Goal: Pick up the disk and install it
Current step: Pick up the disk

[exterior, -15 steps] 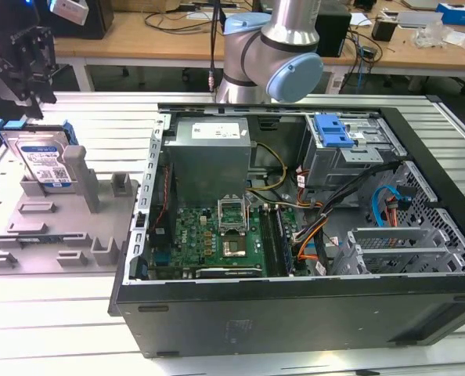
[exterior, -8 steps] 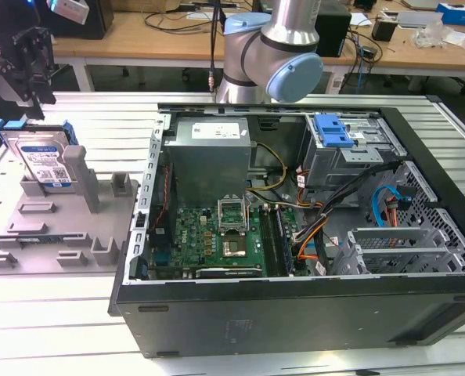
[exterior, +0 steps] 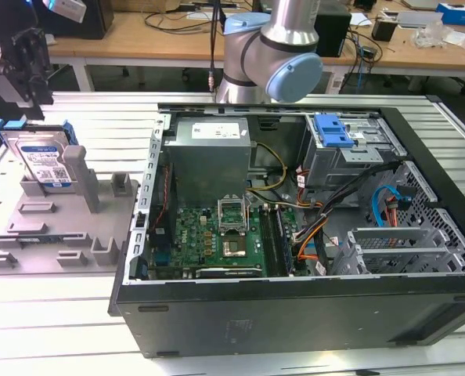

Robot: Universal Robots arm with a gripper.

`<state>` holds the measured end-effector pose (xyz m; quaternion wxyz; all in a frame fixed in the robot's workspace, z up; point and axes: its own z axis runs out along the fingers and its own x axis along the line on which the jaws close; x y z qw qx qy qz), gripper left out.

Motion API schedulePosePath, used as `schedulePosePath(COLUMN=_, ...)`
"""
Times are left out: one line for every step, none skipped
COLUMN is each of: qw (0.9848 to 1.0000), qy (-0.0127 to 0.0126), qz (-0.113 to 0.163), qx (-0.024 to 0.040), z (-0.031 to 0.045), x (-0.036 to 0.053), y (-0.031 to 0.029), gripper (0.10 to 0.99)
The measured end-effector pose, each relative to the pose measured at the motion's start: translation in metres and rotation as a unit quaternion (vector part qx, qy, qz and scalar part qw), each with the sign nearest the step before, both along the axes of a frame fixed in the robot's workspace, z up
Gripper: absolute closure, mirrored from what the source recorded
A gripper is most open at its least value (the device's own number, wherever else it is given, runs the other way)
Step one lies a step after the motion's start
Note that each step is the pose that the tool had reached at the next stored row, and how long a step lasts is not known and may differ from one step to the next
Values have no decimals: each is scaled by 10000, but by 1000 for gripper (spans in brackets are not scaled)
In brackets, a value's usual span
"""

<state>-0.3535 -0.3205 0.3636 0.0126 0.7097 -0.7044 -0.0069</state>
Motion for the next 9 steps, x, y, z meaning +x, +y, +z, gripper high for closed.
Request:
schedulePosePath(qw=10000, qy=-38, qz=0, qx=0, z=-5, x=-22, y=0, gripper=604)
schedulePosePath(qw=10000, qy=-68, qz=0, qx=0, z=-9, x=-44, y=1, gripper=604)
schedulePosePath(qw=10000, qy=-83, qz=0, qx=0, z=-11, x=-63, y=3, gripper=604)
schedulePosePath(qw=10000, qy=-90, qz=0, qx=0, z=-13, x=-89, y=6, gripper=604)
schedulePosePath(qw=10000, qy=-91, qz=-1, qx=0, z=-14, x=-104, y=8, gripper=604)
schedulePosePath(qw=10000, qy=-92, qz=-1, qx=0, z=-15, x=-117, y=10, gripper=604)
schedulePosePath(qw=10000, qy=-91, qz=-1, qx=7, z=-15, x=-135, y=13, gripper=604)
schedulePosePath(qw=10000, qy=-91, qz=0, qx=19, z=-15, x=-154, y=17, gripper=604)
schedulePosePath(qw=10000, qy=-91, qz=-1, qx=27, z=-15, x=-191, y=26, gripper=604)
